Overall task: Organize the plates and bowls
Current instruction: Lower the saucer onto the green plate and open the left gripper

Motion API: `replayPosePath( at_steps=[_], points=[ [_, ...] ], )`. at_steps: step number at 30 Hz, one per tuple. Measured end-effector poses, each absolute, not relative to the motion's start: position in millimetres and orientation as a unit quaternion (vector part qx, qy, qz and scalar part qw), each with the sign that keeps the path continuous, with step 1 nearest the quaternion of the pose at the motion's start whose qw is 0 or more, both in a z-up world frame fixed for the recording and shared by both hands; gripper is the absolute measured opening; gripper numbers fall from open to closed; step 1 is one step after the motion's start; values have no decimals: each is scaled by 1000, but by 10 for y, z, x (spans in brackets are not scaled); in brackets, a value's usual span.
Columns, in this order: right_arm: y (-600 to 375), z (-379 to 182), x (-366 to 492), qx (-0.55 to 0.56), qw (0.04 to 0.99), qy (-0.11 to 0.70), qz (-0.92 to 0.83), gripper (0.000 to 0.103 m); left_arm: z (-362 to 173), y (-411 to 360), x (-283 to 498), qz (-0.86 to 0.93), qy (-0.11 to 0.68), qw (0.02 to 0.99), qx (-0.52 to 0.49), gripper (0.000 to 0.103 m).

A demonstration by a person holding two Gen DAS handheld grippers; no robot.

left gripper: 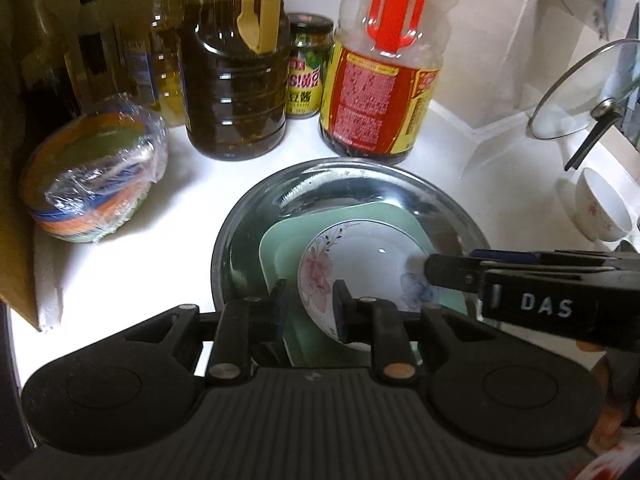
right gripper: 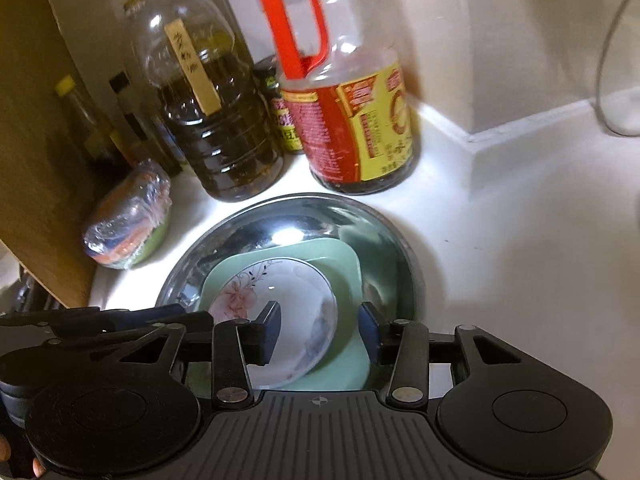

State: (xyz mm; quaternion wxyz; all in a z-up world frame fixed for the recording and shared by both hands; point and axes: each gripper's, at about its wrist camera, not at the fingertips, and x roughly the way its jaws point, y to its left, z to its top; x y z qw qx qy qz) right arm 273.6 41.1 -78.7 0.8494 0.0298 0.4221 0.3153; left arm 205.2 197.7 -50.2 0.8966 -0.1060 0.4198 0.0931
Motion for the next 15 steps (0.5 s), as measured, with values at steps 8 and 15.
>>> replayPosePath(
  at_steps=[8,15],
  points=[
    [-19,-688,2475,60,853,419,307,49,-339,1723,1779,81,409,904,-96,22],
    [-408,-612,2153,69,852,417,309,53,-278,1355,1525,78,410,905,-83,22]
  ],
)
